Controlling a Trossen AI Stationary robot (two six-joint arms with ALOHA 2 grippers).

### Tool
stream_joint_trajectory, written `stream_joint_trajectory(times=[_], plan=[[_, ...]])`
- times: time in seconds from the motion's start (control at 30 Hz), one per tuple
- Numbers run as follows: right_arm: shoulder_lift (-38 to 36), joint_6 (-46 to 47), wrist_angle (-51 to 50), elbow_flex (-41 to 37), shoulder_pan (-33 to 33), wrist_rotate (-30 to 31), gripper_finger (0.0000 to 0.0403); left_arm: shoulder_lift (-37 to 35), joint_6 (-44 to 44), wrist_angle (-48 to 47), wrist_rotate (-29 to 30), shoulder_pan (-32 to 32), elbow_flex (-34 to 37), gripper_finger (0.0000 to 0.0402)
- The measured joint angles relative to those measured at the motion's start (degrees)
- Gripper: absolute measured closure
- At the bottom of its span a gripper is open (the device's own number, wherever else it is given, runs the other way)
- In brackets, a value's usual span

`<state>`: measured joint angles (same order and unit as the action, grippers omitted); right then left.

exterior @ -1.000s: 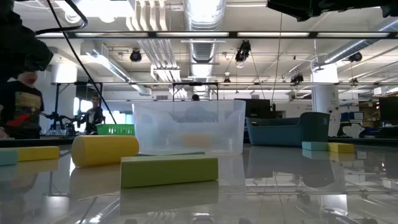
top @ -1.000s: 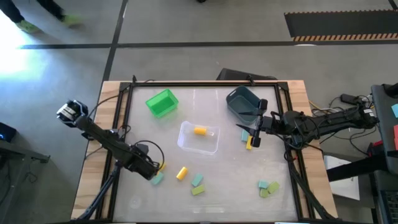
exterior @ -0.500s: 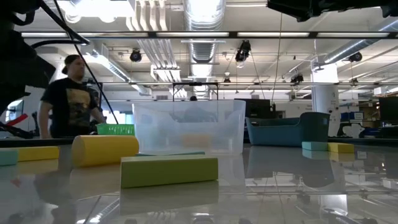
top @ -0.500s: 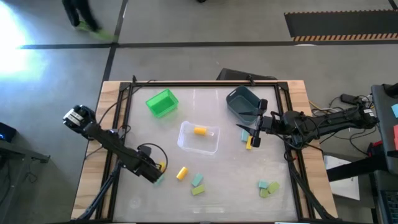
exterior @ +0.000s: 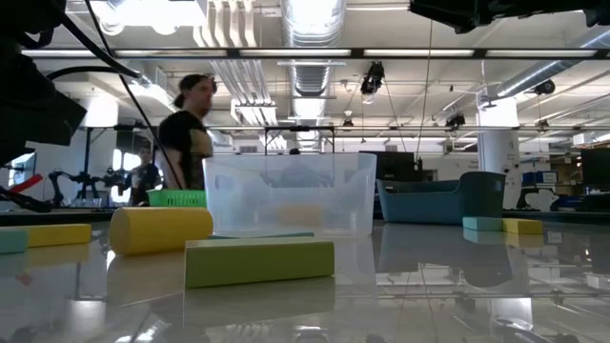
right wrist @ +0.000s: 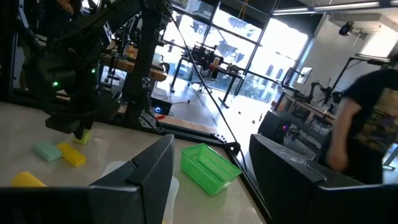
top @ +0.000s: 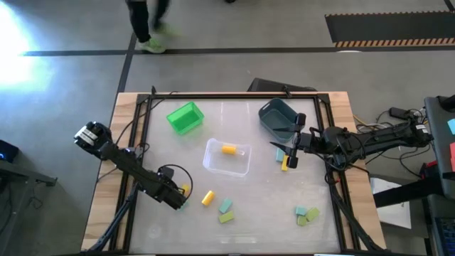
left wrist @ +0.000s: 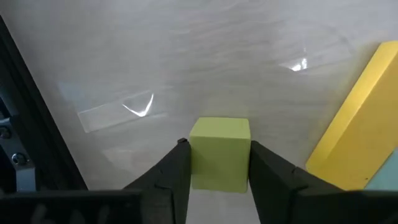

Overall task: Sort & place blocks by color
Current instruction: Put the green block into the green bin

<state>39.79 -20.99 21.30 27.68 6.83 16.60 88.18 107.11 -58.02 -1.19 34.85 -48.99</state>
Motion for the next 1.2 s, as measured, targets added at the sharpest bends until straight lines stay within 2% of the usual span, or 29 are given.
stream_joint_trajectory(times=[0.27,0.53,0.63,0.73,1.0,1.2], plan=[[0.0,0.0,0.0,0.0,0.0,0.0,0.0202,-0.6,-1.7,-1.0,-0.2,-0.3,-1.0,0.0290],[0.0,0.0,0.0,0.0,0.0,0.0,0.0202,-5.2,-6.7,-13.2,0.9,-3.8,-10.8,0.0290],[0.0,0.2,0.0,0.0,0.0,0.0,0.0202,-6.1,-8.0,-18.5,4.2,-5.0,-16.4,0.0290],[0.0,0.9,-0.3,0.0,0.0,0.0,0.0202,-6.6,-10.9,-19.4,9.9,-5.7,-21.8,0.0290],[-0.5,2.0,-1.4,0.0,0.0,0.0,0.0202,-6.4,-25.3,-19.1,21.6,-9.9,-32.2,0.0290],[-1.8,3.1,-2.6,0.0,0.0,0.0,0.0202,-6.5,-42.0,-19.1,23.0,-19.3,-35.1,0.0290]])
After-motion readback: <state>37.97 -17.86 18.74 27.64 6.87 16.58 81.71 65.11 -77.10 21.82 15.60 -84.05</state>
